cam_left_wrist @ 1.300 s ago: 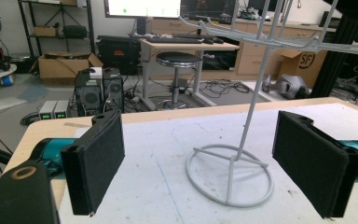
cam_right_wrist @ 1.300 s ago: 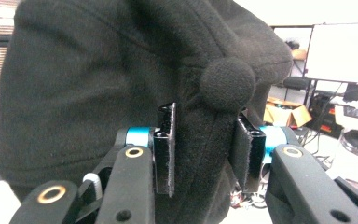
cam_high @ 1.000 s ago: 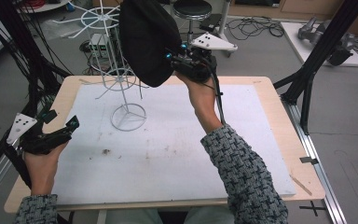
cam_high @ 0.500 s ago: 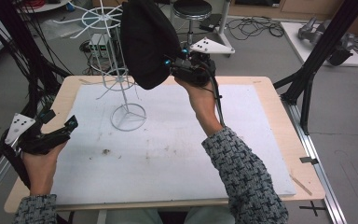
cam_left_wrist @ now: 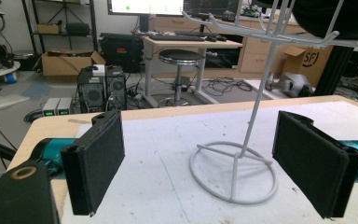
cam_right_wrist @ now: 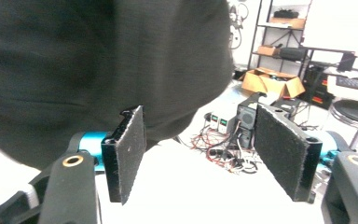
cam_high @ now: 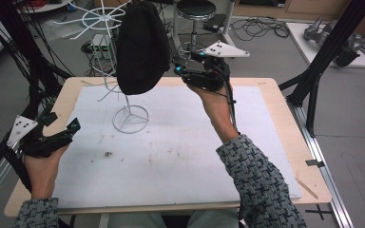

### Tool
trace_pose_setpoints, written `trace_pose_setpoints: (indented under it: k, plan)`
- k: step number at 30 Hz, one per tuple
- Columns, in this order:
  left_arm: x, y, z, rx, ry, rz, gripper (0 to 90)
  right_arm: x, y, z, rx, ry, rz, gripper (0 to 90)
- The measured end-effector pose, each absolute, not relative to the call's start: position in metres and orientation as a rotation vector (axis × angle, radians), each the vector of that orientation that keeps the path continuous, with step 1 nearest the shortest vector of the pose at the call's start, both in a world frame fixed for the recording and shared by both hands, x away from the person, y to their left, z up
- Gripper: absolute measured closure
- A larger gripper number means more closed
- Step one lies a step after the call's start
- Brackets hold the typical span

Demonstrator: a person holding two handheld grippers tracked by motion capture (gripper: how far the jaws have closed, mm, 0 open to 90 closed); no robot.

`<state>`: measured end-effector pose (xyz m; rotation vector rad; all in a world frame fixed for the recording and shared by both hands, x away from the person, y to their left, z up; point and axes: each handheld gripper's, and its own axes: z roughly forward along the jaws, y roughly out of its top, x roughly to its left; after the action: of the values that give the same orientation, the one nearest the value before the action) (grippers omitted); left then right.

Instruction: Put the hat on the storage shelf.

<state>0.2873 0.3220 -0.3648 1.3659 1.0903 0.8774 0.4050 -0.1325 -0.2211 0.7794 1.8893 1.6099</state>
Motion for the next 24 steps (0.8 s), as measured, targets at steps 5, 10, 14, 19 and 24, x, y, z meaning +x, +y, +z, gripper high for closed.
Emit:
trace_pose_setpoints:
  k: [5,10,14,19,24]
  plan:
    - [0.288,0.322,-0.365,1.369,1.090,0.878,16.9,0.402,-0.155,-0.222,0.818,1.852,1.561,24.3]
    - [0.289,0.320,-0.367,1.380,1.090,0.876,16.9,0.398,-0.192,-0.228,0.880,1.790,1.493,15.8]
    - [0.290,0.317,-0.369,1.386,1.086,0.874,16.9,0.391,-0.224,-0.234,0.942,1.738,1.475,12.1]
    - [0.290,0.313,-0.368,1.402,1.076,0.882,16.9,0.378,-0.261,-0.246,0.983,1.689,1.457,11.8]
    - [0.290,0.312,-0.370,1.404,1.082,0.880,16.9,0.367,-0.292,-0.260,1.025,1.645,1.456,11.8]
